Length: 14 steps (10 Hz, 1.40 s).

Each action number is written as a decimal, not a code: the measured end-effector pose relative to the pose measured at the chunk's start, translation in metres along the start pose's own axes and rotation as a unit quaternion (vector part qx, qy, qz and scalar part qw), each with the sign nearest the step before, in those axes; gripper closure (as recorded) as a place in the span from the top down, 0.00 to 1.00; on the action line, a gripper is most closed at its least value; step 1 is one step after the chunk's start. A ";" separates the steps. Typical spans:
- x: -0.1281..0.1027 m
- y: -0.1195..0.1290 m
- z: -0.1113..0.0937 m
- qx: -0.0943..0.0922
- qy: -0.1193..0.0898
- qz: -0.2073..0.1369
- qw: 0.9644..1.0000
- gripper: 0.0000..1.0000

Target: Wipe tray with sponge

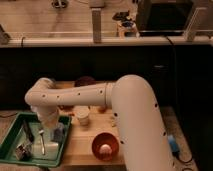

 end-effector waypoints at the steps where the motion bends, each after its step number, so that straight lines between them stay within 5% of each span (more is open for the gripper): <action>1: 0.007 -0.001 -0.001 0.000 0.006 -0.001 1.000 0.00; 5: 0.029 -0.046 0.012 0.013 0.017 -0.028 0.999 0.00; 8: 0.012 -0.081 0.033 0.021 -0.002 -0.075 0.997 0.00; 14: -0.039 -0.068 0.028 0.038 -0.030 -0.103 0.993 0.00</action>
